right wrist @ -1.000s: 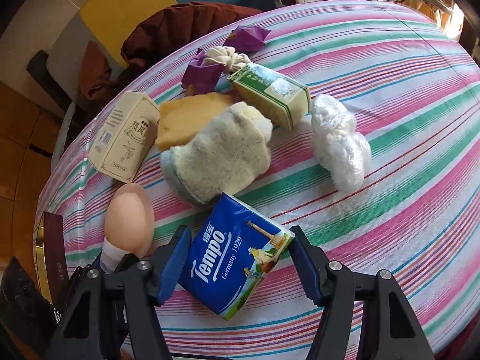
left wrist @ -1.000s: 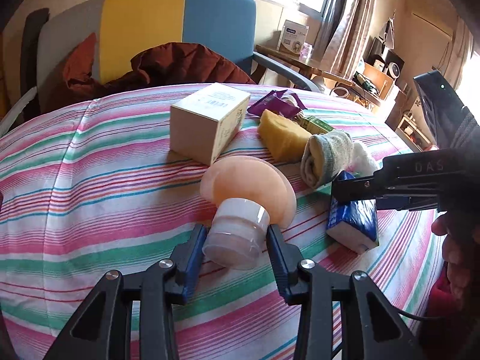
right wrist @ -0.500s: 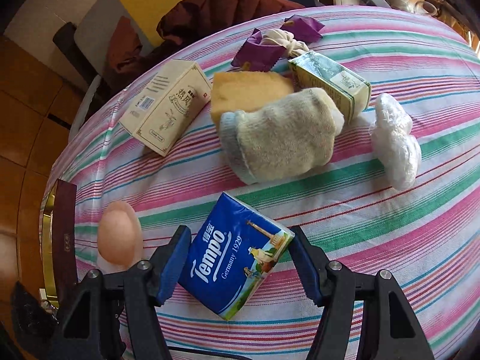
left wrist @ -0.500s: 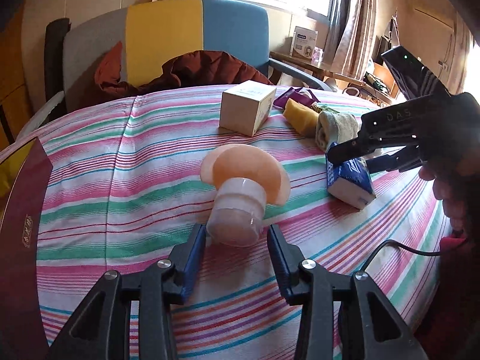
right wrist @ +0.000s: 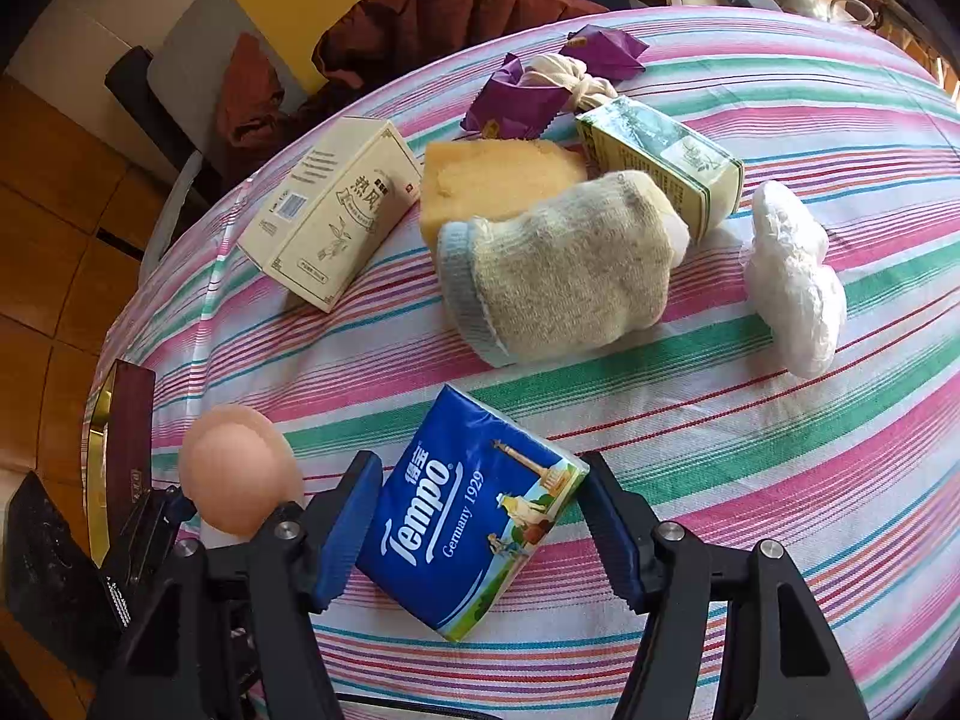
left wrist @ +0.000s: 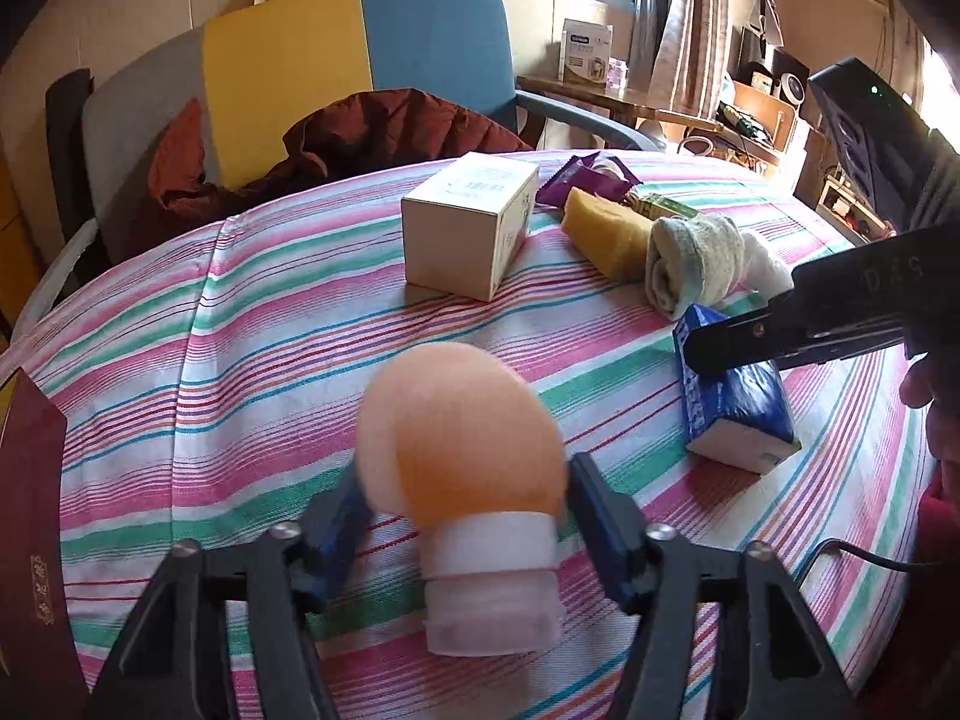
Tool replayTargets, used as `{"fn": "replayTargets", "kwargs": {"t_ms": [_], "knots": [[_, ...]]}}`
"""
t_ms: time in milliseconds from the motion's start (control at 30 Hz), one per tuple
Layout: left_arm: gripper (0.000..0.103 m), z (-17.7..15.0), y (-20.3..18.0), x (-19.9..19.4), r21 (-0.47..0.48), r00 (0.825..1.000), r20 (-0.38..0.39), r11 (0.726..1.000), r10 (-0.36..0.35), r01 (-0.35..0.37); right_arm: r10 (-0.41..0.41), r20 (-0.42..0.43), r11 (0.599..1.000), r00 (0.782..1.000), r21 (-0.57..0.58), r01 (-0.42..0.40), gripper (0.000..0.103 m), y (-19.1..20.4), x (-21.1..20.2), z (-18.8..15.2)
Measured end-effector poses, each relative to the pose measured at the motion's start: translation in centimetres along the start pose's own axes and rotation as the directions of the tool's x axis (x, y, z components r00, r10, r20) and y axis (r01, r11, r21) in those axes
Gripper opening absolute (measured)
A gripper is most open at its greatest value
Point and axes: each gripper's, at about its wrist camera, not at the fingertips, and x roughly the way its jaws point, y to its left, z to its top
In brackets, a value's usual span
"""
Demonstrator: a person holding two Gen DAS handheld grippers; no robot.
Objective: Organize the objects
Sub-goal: 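Grasp the peach silicone bottle by its white cap with the left tool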
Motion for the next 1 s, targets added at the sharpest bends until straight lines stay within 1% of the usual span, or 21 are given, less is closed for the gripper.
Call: {"fn": "replayTargets", "kwargs": {"t_ms": [33, 133, 233, 300, 400, 433, 533, 600, 767, 900, 1000], "knots": [[0.049, -0.1, 0.4, -0.1, -0.018, 1.0, 0.005, 1.0, 0.002, -0.002, -0.001, 0.0, 1.0, 1.0, -0.001, 0.001, 0.067, 0.0, 0.0, 0.0], [0.048, -0.5, 1.9, -0.6, -0.085, 0.999, 0.031, 0.996, -0.029, 0.031, 0.002, 0.006, 1.0, 1.0, 0.001, -0.002, 0.067, 0.0, 0.0, 0.0], [0.048, -1.2, 3.3, -1.4, -0.151, 0.998, 0.057, 0.988, -0.015, 0.024, 0.018, 0.012, 1.0, 1.0, 0.002, -0.018, 0.067, -0.1, -0.3, 0.1], [0.048, -1.6, 4.1, -1.9, -0.185, 0.997, 0.07, 0.982, -0.021, 0.034, 0.03, 0.011, 1.0, 0.999, -0.004, -0.03, 0.067, 0.1, -0.2, 0.1], [0.048, -2.5, 5.1, -2.7, -0.231, 0.997, 0.071, 0.972, -0.015, 0.031, 0.046, 0.017, 0.999, 0.999, -0.023, -0.045, 0.067, 0.6, -0.2, 0.1], [0.048, -2.8, 5.4, -3.1, -0.252, 0.997, 0.068, 0.967, -0.021, 0.038, 0.052, 0.018, 0.998, 0.998, -0.032, -0.051, 0.067, 0.9, -0.2, 0.1], [0.048, -3.6, 6.1, -4.7, -0.316, 0.994, 0.086, 0.945, -0.066, 0.09, 0.062, 0.019, 0.996, 0.998, -0.061, -0.06, 0.067, 1.5, -0.1, 0.0], [0.048, -3.7, 6.2, -5.8, -0.326, 0.991, 0.103, 0.939, -0.083, 0.113, 0.057, 0.012, 0.995, 0.998, -0.083, -0.056, 0.067, 2.1, 0.2, -0.1], [0.048, -3.6, 6.9, -8.4, -0.322, 0.985, 0.148, 0.938, -0.085, 0.129, 0.043, -0.004, 0.989, 0.999, -0.138, -0.043, 0.066, 3.4, 1.1, -0.7], [0.048, -3.8, 8.6, -10.2, -0.354, 0.984, 0.164, 0.927, -0.066, 0.122, 0.112, -0.02, 0.984, 0.993, -0.139, -0.114, 0.066, 4.0, 1.3, -1.0], [0.048, -4.2, 10.5, -11.4, -0.395, 0.984, 0.174, 0.911, -0.05, 0.116, 0.154, -0.032, 0.978, 0.988, -0.136, -0.157, 0.066, 4.7, 1.6, -1.4]]}}
